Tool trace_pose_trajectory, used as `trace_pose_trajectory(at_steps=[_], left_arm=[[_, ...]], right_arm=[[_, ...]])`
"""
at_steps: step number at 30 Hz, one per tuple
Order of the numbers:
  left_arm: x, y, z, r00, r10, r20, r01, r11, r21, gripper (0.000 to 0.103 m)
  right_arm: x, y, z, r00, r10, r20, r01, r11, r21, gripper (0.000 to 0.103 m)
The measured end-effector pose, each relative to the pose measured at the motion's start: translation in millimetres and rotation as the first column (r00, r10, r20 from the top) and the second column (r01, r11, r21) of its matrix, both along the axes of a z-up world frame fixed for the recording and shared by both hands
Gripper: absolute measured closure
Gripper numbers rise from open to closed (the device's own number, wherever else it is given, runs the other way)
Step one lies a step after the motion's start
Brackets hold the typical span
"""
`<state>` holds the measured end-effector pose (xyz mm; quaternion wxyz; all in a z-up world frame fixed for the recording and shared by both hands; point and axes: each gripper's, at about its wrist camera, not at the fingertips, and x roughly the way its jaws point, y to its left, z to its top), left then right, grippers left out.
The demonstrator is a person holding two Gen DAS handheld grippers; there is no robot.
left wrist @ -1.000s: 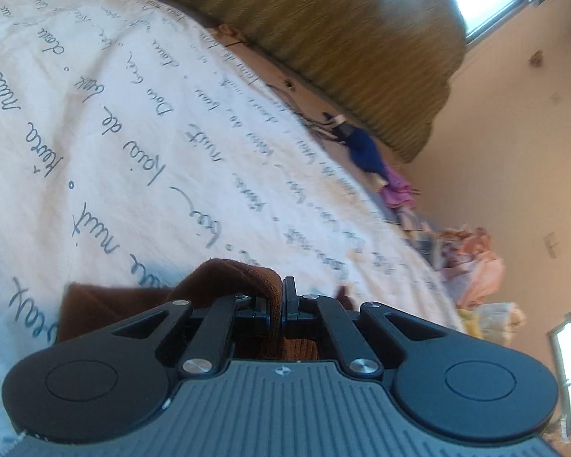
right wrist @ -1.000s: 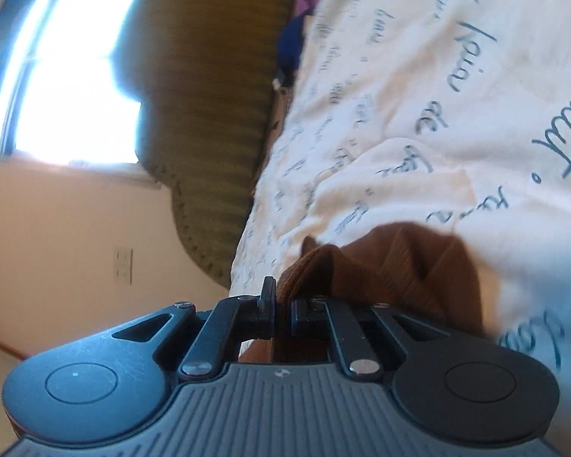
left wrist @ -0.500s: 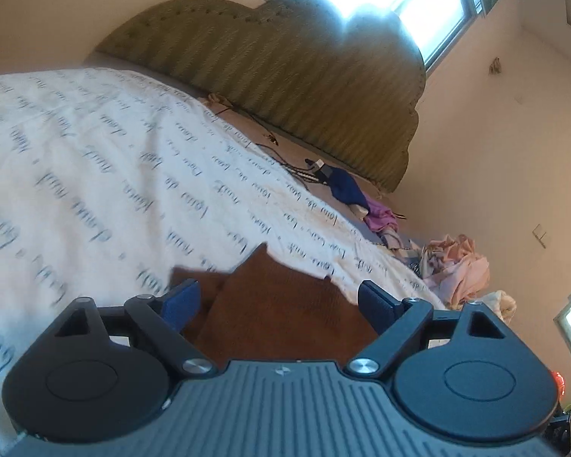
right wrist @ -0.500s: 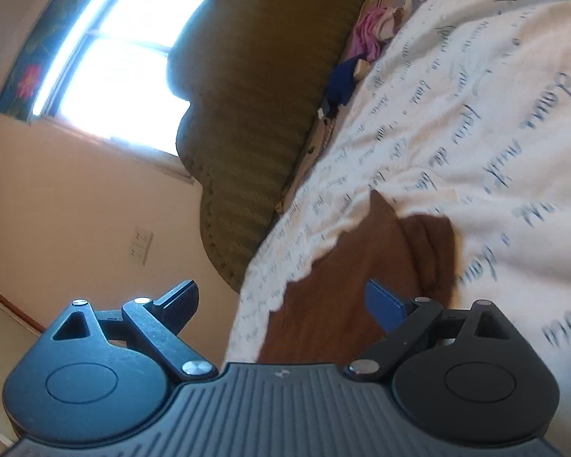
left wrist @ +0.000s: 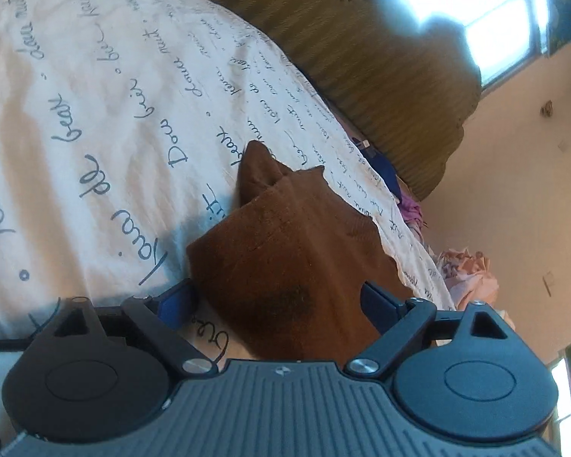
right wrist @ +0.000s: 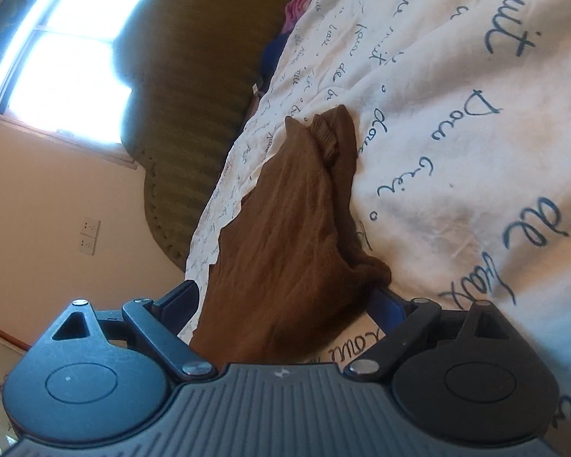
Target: Fold small clothes
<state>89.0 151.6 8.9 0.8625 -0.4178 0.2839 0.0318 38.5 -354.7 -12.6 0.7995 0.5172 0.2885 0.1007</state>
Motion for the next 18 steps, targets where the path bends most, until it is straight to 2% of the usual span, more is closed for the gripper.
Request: trace_pose_trajectory(at_steps=[3, 7, 11, 15, 18], left_arm=[[6, 3, 0, 1.000, 0.021, -0.005, -0.021, 0.999, -0.036, 0.017], [5, 7, 0, 1.000, 0.022, -0.008, -0.022, 0.997, -0.077, 0.022], [0, 15, -4, 1.000, 0.012, -0.007, -0.013, 0.993, -0.114, 0.025], [2, 13, -6, 1.000, 0.014, -0.007, -0.015, 0.995, -0.097, 0.026], [4, 5, -3, 1.000, 0.020, -0.009, -0.020, 0.998, -0.057, 0.023]], right_arm=[[9, 9, 2, 1.000, -0.017, 0.002, 0.017, 0.999, -0.029, 0.008], [9, 14, 3, 1.000, -0.029, -0.005, 0.029, 0.997, -0.065, 0.018], [-11, 2, 4, 0.998, -0.061, -0.003, 0.061, 0.998, -0.015, 0.019], [-32, -8, 16, 0.981, -0.191, -0.043, 0.184, 0.975, -0.124, 0.018], [-20, -2, 14, 0.988, -0.118, -0.102, 0.105, 0.987, -0.124, 0.018]])
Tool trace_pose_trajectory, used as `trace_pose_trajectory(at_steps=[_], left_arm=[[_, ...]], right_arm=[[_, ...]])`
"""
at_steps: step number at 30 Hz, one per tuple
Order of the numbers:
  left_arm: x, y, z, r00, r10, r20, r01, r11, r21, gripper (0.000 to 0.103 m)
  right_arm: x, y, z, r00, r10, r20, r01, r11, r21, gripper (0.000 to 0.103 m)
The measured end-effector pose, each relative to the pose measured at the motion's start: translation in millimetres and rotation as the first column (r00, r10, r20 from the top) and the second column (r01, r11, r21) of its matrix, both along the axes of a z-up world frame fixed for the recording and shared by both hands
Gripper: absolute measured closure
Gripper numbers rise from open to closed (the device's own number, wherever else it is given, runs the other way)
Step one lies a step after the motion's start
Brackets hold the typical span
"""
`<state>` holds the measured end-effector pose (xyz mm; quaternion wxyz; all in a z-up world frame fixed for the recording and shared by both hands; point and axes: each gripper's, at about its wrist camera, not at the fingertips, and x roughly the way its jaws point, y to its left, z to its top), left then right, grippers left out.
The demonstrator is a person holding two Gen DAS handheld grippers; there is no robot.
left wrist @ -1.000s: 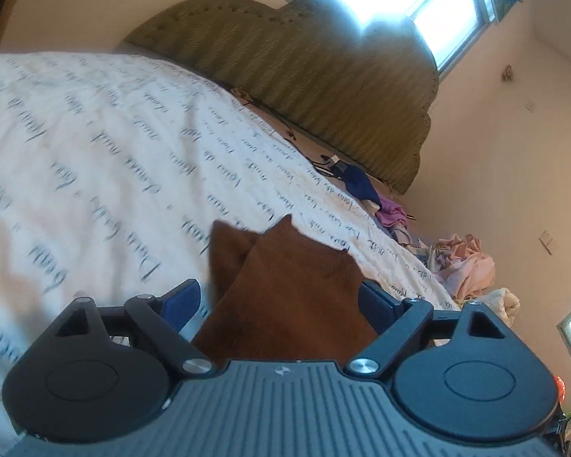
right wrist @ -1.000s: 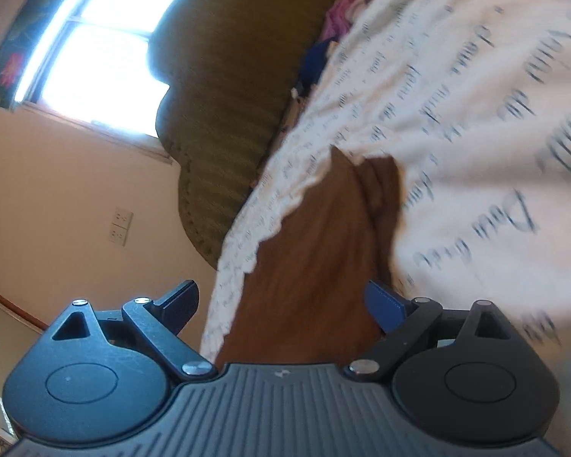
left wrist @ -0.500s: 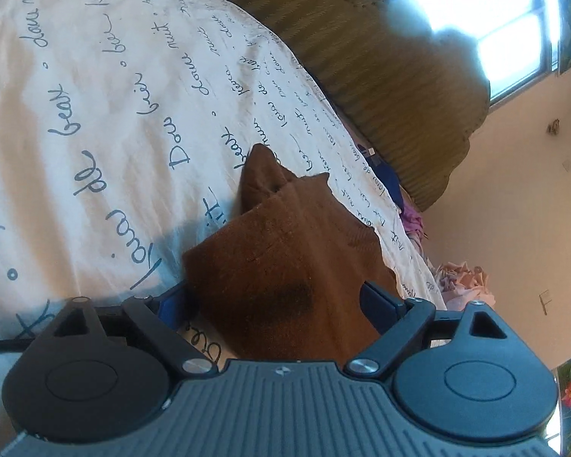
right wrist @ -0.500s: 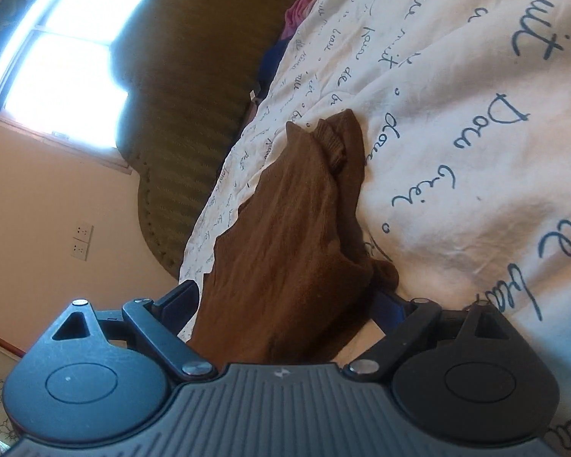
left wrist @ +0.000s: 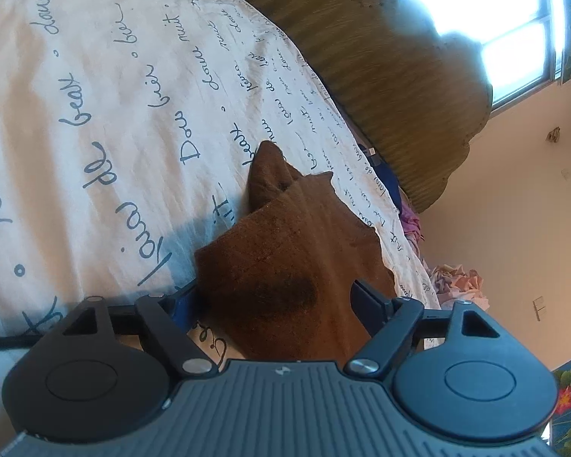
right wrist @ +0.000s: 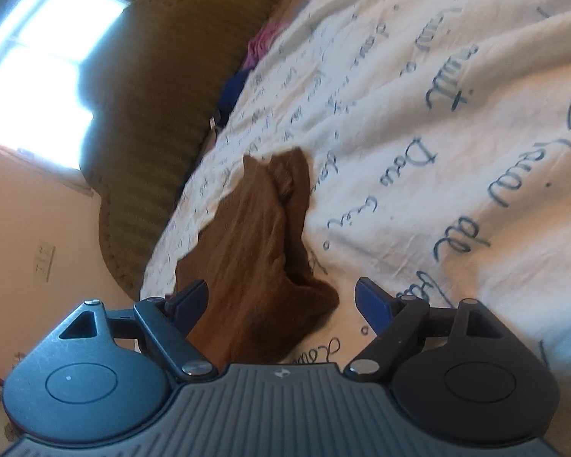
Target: Fold small clothes
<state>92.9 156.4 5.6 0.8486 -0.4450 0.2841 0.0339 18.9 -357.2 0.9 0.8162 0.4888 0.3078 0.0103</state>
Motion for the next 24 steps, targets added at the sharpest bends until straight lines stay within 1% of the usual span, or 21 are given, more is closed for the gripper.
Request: trace_pose_trajectory(at_steps=[1, 3, 4, 6, 7, 9, 10, 11, 12, 13, 14, 15, 16, 17, 18, 19, 21, 22, 23, 24], left_arm=[[1, -2, 0, 1.000, 0.003, -0.001, -0.003, 1.000, 0.008, 0.023], [0, -3, 0, 1.000, 0.005, 0.001, -0.005, 1.000, 0.010, 0.023], [0, -3, -1, 1.000, 0.004, 0.003, -0.004, 1.000, 0.005, 0.023], [0, 0, -2, 1.000, 0.002, 0.004, -0.002, 1.000, -0.007, 0.022], [1, 1, -2, 1.000, 0.001, 0.004, -0.001, 1.000, -0.011, 0.022], [0, 3, -2, 1.000, 0.006, 0.000, -0.006, 1.000, -0.018, 0.025], [-1, 5, -3, 1.000, 0.010, -0.004, -0.010, 1.000, -0.019, 0.030], [-2, 7, -4, 1.000, 0.015, -0.008, -0.016, 1.000, -0.023, 0.035], [-4, 9, -5, 1.000, 0.019, -0.008, -0.019, 0.999, -0.028, 0.037], [-6, 11, -7, 1.000, 0.018, -0.005, -0.019, 0.999, -0.032, 0.038], [-6, 11, -7, 1.000, 0.016, 0.000, -0.016, 0.999, -0.028, 0.040], [-6, 10, -7, 1.000, 0.015, 0.001, -0.015, 1.000, -0.017, 0.040], [-6, 8, -7, 1.000, 0.016, 0.000, -0.016, 1.000, -0.005, 0.040], [-4, 6, -6, 1.000, 0.021, -0.002, -0.021, 1.000, 0.003, 0.044], [-3, 4, -6, 1.000, 0.027, -0.008, -0.027, 1.000, 0.009, 0.046], [-1, 3, -5, 0.999, 0.032, -0.014, -0.032, 0.999, 0.014, 0.049], [2, 3, -6, 0.999, 0.038, -0.025, -0.037, 0.999, 0.014, 0.059], [4, 4, -7, 0.999, 0.036, -0.035, -0.035, 0.999, 0.014, 0.075], [6, 4, -9, 0.998, 0.028, -0.048, -0.028, 1.000, 0.012, 0.096], [9, 4, -10, 0.998, 0.014, -0.058, -0.013, 1.000, 0.011, 0.096]], right_arm=[[6, 6, -1, 0.999, 0.030, -0.020, -0.030, 1.000, -0.007, 0.018], [14, 20, -2, 0.996, 0.084, -0.026, -0.084, 0.996, -0.018, 0.017], [19, 27, -3, 0.994, 0.108, -0.023, -0.107, 0.994, 0.008, 0.017], [28, 38, -8, 0.985, 0.173, -0.010, -0.171, 0.981, 0.094, 0.017], [33, 43, -10, 0.981, 0.194, -0.011, -0.191, 0.976, 0.108, 0.018], [36, 46, -7, 0.987, 0.160, -0.013, -0.159, 0.986, 0.053, 0.019], [35, 42, -6, 0.994, 0.112, -0.003, -0.112, 0.993, 0.048, 0.019], [32, 35, -6, 0.999, 0.048, 0.005, -0.049, 0.997, 0.063, 0.019], [29, 28, -7, 1.000, -0.010, 0.013, 0.009, 0.996, 0.084, 0.019], [27, 25, -8, 0.999, -0.038, 0.018, 0.036, 0.995, 0.098, 0.019], [27, 25, -9, 0.999, -0.034, 0.019, 0.032, 0.994, 0.100, 0.020], [29, 30, -9, 1.000, -0.010, 0.011, 0.009, 0.998, 0.068, 0.021], [30, 36, -7, 1.000, 0.015, 0.008, -0.015, 1.000, 0.013, 0.028], [30, 40, -6, 1.000, 0.026, 0.003, -0.026, 0.999, -0.036, 0.035], [30, 42, -6, 1.000, 0.025, -0.003, -0.026, 0.998, -0.057, 0.058], [30, 40, -9, 1.000, 0.009, -0.005, -0.009, 0.999, -0.039, 0.078], [30, 29, -25, 1.000, -0.017, -0.010, 0.017, 0.998, 0.059, 0.083], [29, 25, -33, 1.000, -0.029, -0.006, 0.029, 0.995, 0.097, 0.089], [28, 22, -37, 0.999, -0.032, 0.000, 0.032, 0.993, 0.113, 0.089], [27, 21, -38, 1.000, -0.027, 0.012, 0.025, 0.993, 0.115, 0.091]])
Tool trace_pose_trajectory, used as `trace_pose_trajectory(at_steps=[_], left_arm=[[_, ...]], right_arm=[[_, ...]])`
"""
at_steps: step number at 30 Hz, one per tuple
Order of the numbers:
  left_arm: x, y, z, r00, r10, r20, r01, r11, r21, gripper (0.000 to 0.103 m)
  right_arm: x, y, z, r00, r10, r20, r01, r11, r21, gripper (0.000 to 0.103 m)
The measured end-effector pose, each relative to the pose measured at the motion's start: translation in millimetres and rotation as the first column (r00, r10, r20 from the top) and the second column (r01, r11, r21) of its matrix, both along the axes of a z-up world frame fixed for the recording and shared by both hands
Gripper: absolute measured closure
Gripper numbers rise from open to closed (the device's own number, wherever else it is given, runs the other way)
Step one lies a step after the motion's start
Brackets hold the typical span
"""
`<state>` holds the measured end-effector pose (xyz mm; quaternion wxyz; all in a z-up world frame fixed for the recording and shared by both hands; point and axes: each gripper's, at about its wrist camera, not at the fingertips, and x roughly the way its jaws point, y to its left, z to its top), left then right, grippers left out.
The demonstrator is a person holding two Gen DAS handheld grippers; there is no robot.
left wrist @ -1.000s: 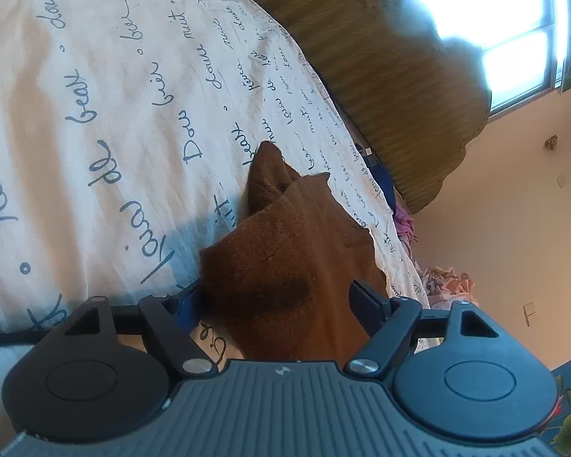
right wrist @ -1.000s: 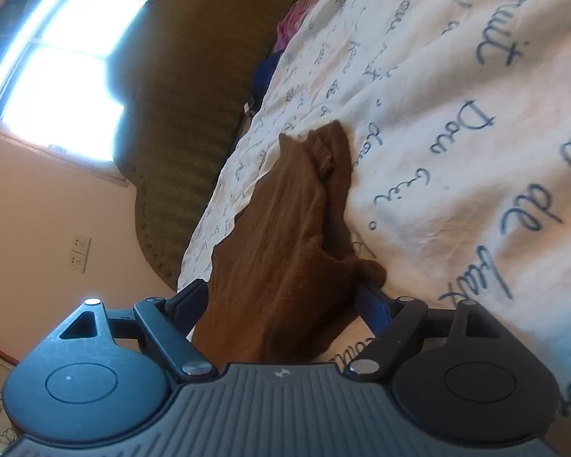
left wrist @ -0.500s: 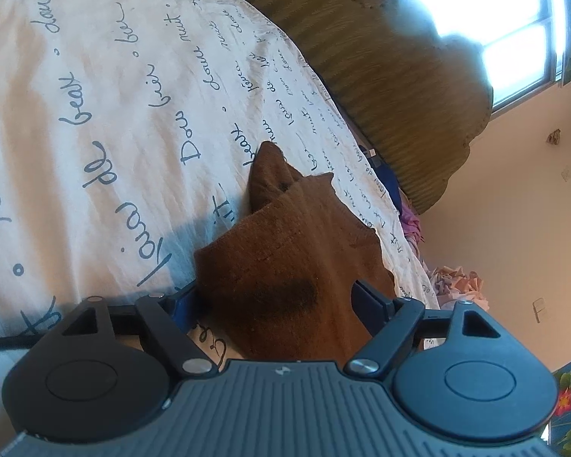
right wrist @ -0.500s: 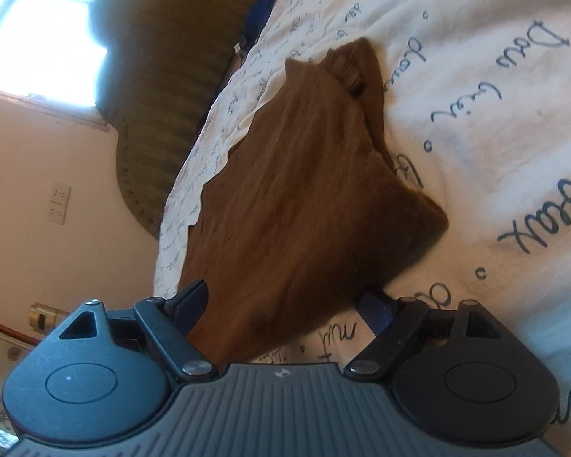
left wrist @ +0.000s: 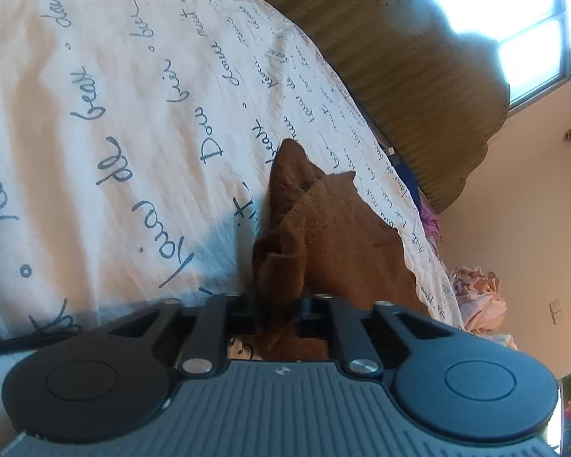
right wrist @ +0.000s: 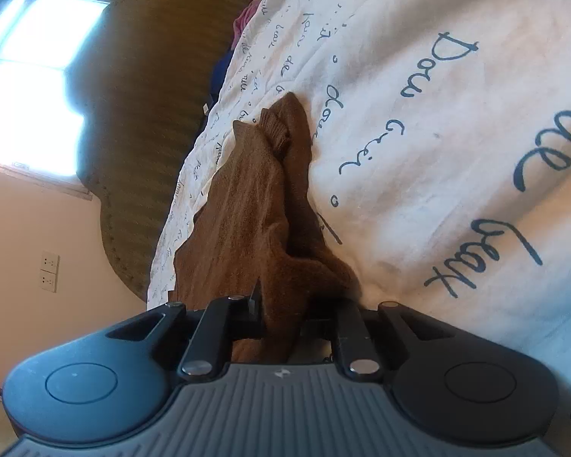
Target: Fold small clothes
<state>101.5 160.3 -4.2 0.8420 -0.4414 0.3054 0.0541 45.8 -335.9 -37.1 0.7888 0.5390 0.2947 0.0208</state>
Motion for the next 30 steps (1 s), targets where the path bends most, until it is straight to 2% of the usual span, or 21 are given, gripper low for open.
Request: trace_pose_trajectory(at_steps=[4, 8, 13, 16, 18, 21, 23, 25, 26, 27, 29, 30], left_arm=[[-2, -6, 15, 1.000, -0.022, 0.010, 0.021, 0.998, 0.062, 0.098], [-14, -3, 37, 0.996, -0.070, 0.047, 0.067, 0.996, 0.052, 0.098], [-60, 4, 57, 0.984, -0.166, 0.068, 0.163, 0.985, 0.053, 0.098], [-107, 12, 57, 0.979, -0.202, 0.029, 0.201, 0.979, 0.017, 0.098], [-143, 16, 54, 0.976, -0.218, -0.013, 0.218, 0.976, -0.005, 0.098], [-185, 14, 40, 0.967, -0.239, -0.091, 0.240, 0.971, 0.004, 0.097], [-200, 16, 32, 0.970, -0.217, -0.113, 0.224, 0.973, 0.048, 0.095], [-207, 28, 42, 0.984, -0.158, -0.082, 0.164, 0.984, 0.067, 0.089], [-207, 35, 52, 0.990, -0.130, -0.045, 0.134, 0.987, 0.086, 0.076], [-205, 42, 67, 0.995, -0.099, 0.002, 0.098, 0.986, 0.135, 0.070], [-191, 47, 96, 0.994, -0.059, 0.089, 0.035, 0.969, 0.246, 0.042], [-180, 46, 106, 0.991, -0.060, 0.118, 0.024, 0.956, 0.291, 0.035]], right_arm=[[-5, -3, 7, 0.998, 0.011, 0.061, -0.012, 1.000, 0.008, 0.094], [-11, -4, 33, 0.991, 0.015, 0.131, -0.015, 1.000, 0.003, 0.095], [-34, 3, 62, 0.978, 0.113, 0.174, -0.109, 0.993, -0.036, 0.095], [-72, 0, 68, 0.978, 0.156, 0.142, -0.151, 0.988, -0.044, 0.095], [-106, -5, 65, 0.981, 0.157, 0.115, -0.158, 0.987, 0.000, 0.095], [-155, -3, 57, 0.985, 0.164, 0.049, -0.166, 0.986, 0.034, 0.095], [-175, -1, 43, 0.983, 0.181, -0.012, -0.180, 0.982, 0.060, 0.091], [-185, -5, 35, 0.985, 0.151, -0.086, -0.148, 0.988, 0.037, 0.084], [-186, -10, 37, 0.985, 0.130, -0.114, -0.128, 0.992, 0.021, 0.082], [-185, -18, 44, 0.986, 0.116, -0.117, -0.117, 0.993, 0.000, 0.076], [-180, -29, 68, 0.995, 0.086, -0.055, -0.091, 0.992, -0.093, 0.055], [-175, -34, 83, 0.997, 0.082, 0.000, -0.081, 0.983, -0.164, 0.035]])
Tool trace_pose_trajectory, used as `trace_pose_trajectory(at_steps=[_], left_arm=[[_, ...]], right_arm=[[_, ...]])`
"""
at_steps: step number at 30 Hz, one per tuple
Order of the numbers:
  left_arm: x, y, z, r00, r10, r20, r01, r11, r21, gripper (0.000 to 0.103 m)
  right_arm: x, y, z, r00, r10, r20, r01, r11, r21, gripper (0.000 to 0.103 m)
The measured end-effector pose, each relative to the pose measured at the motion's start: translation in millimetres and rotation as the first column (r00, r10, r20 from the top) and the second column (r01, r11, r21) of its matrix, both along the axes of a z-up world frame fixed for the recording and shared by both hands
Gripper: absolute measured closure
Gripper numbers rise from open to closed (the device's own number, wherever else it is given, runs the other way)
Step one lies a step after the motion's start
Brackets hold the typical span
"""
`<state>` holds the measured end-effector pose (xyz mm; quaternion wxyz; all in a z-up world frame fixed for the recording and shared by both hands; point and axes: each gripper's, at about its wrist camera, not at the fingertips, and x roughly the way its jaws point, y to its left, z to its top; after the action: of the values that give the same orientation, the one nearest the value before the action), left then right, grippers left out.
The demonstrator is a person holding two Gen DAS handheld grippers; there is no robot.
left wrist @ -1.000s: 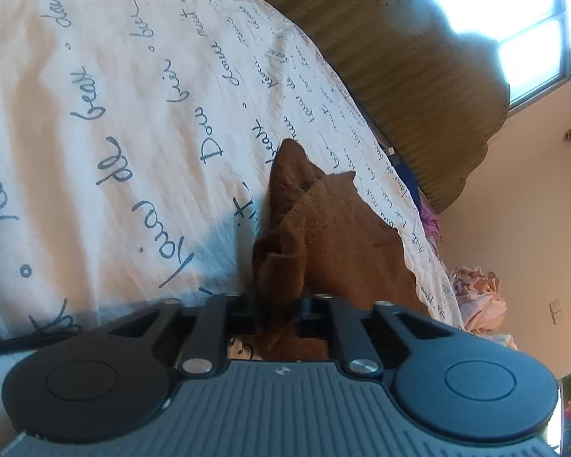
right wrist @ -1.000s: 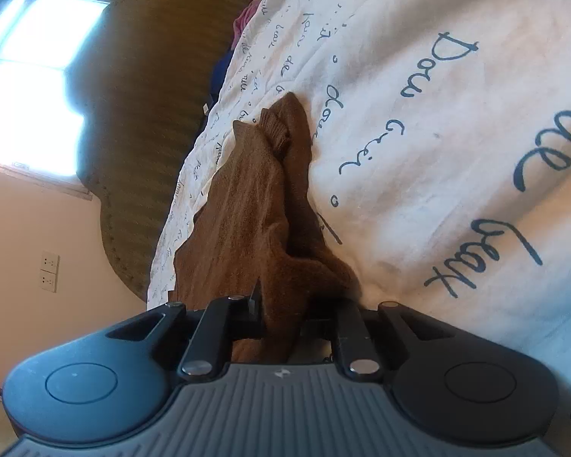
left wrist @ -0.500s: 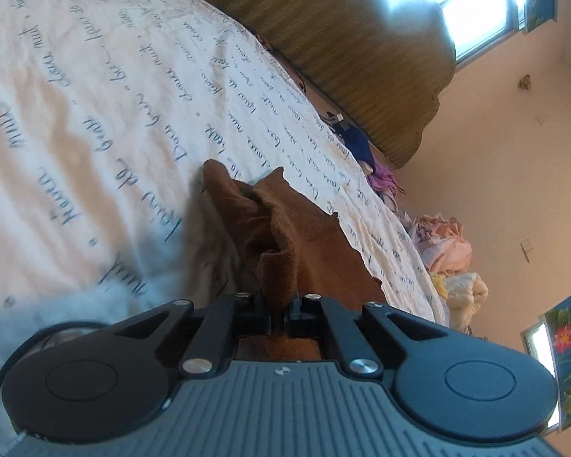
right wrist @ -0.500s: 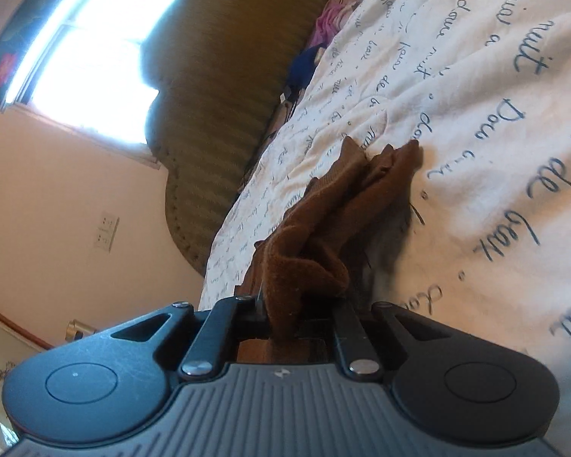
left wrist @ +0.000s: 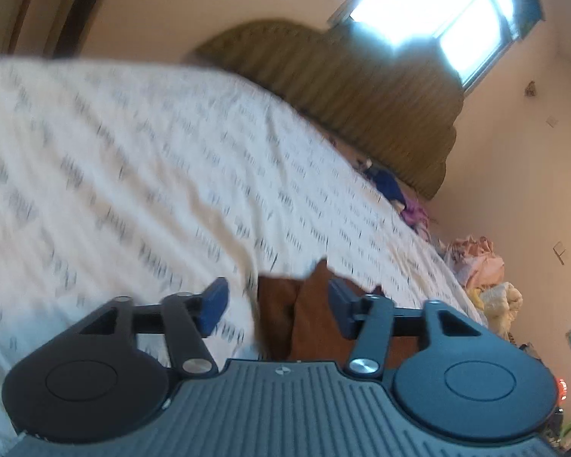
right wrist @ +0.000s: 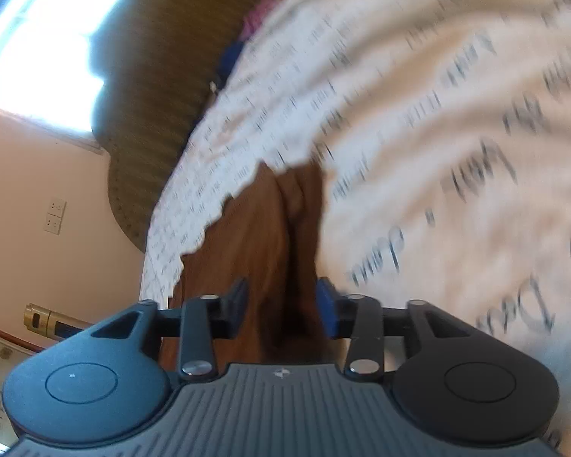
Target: Fold small clothes
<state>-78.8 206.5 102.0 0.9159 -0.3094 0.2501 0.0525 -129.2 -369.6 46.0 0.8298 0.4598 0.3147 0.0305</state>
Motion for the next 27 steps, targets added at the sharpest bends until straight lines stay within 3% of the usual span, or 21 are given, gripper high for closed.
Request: trace_pose_trajectory(at_steps=[1, 3, 6, 9, 11, 13, 15, 16, 17, 18, 21, 24, 27], left_arm=[[17, -6, 11, 1.000, 0.001, 0.022, -0.002, 0.998, 0.055, 0.032], [56, -24, 20, 0.999, -0.038, 0.026, 0.033, 0.986, 0.166, 0.032], [124, -57, 12, 0.989, -0.133, -0.067, 0.147, 0.946, 0.290, 0.032], [186, -86, -17, 0.952, -0.210, -0.222, 0.270, 0.918, 0.289, 0.033], [217, -100, -41, 0.919, -0.233, -0.317, 0.322, 0.908, 0.267, 0.039], [231, -109, -62, 0.897, -0.245, -0.368, 0.360, 0.888, 0.287, 0.040], [238, -117, -70, 0.886, -0.250, -0.390, 0.382, 0.870, 0.311, 0.050], [239, -119, -70, 0.881, -0.272, -0.387, 0.404, 0.858, 0.317, 0.068], [239, -121, -70, 0.875, -0.297, -0.382, 0.427, 0.847, 0.318, 0.102], [238, -125, -69, 0.872, -0.316, -0.374, 0.444, 0.833, 0.330, 0.100], [225, -135, -56, 0.917, -0.278, -0.285, 0.387, 0.790, 0.475, 0.100], [215, -131, -42, 0.945, -0.248, -0.212, 0.324, 0.793, 0.516, 0.100], [227, -124, -55, 0.946, -0.185, -0.267, 0.303, 0.800, 0.517, 0.100]], right_arm=[[10, -1, 15, 0.998, 0.017, 0.062, -0.013, 0.998, -0.068, 0.023], [41, 1, 34, 0.986, 0.106, 0.125, -0.082, 0.980, -0.183, 0.023], [116, 14, 37, 0.971, 0.235, 0.046, -0.214, 0.938, -0.274, 0.023], [172, 29, 22, 0.951, 0.306, -0.034, -0.300, 0.896, -0.327, 0.023], [201, 37, 10, 0.940, 0.328, -0.091, -0.338, 0.868, -0.363, 0.023], [221, 44, -6, 0.929, 0.338, -0.151, -0.371, 0.841, -0.395, 0.024], [235, 49, -17, 0.918, 0.351, -0.183, -0.395, 0.827, -0.400, 0.024], [238, 51, -19, 0.916, 0.361, -0.176, -0.401, 0.822, -0.405, 0.031], [238, 55, -20, 0.912, 0.379, -0.159, -0.410, 0.812, -0.415, 0.045], [238, 59, -18, 0.900, 0.414, -0.140, -0.432, 0.800, -0.417, 0.089], [236, 66, -14, 0.888, 0.449, -0.096, -0.442, 0.781, -0.440, 0.093], [229, 60, 2, 0.905, 0.424, -0.013, -0.388, 0.815, -0.430, 0.093], [225, 48, 12, 0.926, 0.374, 0.054, -0.318, 0.849, -0.422, 0.093]])
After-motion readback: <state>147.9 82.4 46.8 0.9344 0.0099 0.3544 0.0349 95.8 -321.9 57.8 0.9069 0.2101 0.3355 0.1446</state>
